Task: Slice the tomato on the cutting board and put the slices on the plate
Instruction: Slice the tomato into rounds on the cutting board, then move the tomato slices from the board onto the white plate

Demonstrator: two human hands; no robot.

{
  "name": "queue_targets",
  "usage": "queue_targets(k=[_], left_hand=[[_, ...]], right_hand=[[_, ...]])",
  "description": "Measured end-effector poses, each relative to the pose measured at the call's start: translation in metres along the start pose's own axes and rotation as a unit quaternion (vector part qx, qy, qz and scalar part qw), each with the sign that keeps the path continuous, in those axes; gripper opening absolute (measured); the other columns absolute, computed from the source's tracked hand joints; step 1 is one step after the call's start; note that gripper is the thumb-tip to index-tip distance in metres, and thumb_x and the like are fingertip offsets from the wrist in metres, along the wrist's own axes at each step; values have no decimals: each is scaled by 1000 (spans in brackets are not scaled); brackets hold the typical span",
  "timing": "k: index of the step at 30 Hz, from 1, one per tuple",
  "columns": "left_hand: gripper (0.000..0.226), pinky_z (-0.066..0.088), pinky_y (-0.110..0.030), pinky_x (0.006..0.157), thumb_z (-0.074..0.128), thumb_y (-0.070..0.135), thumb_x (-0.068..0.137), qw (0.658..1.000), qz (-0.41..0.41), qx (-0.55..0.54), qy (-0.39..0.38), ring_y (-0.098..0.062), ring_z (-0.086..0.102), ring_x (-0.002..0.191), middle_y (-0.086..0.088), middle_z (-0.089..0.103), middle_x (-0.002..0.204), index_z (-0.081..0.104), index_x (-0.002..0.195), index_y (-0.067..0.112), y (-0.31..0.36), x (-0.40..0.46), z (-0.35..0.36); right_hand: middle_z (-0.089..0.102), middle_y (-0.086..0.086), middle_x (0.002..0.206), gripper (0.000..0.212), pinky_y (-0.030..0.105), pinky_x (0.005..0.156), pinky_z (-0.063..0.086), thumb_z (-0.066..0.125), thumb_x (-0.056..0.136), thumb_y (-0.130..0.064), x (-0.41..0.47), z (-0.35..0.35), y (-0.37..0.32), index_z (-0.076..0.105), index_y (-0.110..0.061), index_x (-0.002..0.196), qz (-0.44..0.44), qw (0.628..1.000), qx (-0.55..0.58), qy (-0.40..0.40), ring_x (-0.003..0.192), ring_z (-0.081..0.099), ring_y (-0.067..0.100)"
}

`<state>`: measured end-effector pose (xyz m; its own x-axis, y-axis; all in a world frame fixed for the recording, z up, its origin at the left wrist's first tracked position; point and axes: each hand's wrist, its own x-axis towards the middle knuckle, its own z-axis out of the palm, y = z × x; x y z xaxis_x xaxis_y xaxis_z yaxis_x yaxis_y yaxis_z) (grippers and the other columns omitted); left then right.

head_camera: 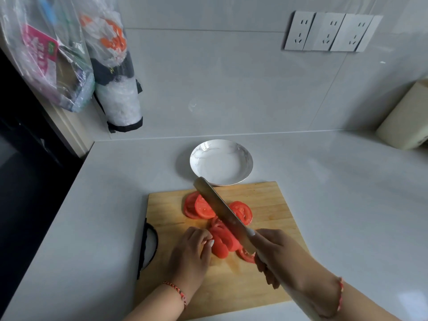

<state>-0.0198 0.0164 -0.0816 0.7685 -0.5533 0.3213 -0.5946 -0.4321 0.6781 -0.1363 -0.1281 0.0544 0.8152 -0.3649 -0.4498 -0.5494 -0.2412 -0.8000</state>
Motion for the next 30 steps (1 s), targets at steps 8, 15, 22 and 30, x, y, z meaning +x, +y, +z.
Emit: queue_targets(k=[8, 15, 22, 30], left_hand=[[22, 42, -18, 62, 61, 13, 80, 999, -17, -14, 40, 5, 48, 74, 17, 53, 82, 53, 84, 33, -12, 3, -7], [12, 46, -21, 64, 45, 29, 79, 999, -20, -21, 36, 4, 51, 77, 25, 50, 93, 50, 87, 36, -22, 4, -5], [45, 42, -12, 62, 68, -5, 77, 999, -30, -12, 14, 6, 52, 77, 21, 52, 85, 52, 85, 37, -25, 9, -9], [44, 40, -9, 67, 68, -6, 76, 1000, -21, -14, 13, 6, 51, 79, 15, 54, 83, 53, 83, 34, -27, 9, -13]], right_hand=[[61, -15, 54, 15, 16, 52, 40, 58, 84, -46, -5, -19, 36, 63, -39, 97, -27, 962, -188, 197, 54, 56, 3], [70, -8, 74, 16, 27, 59, 49, 52, 87, -44, 16, -26, 72, 54, -29, 83, 34, 921, -266, 284, 67, 61, 15], [56, -4, 64, 15, 30, 56, 40, 50, 90, -38, 37, -22, 85, 53, -24, 84, 45, 906, -295, 299, 65, 55, 22], [62, -6, 81, 8, 29, 63, 44, 45, 89, -34, 47, -20, 85, 50, -27, 88, 43, 902, -334, 271, 84, 60, 21]])
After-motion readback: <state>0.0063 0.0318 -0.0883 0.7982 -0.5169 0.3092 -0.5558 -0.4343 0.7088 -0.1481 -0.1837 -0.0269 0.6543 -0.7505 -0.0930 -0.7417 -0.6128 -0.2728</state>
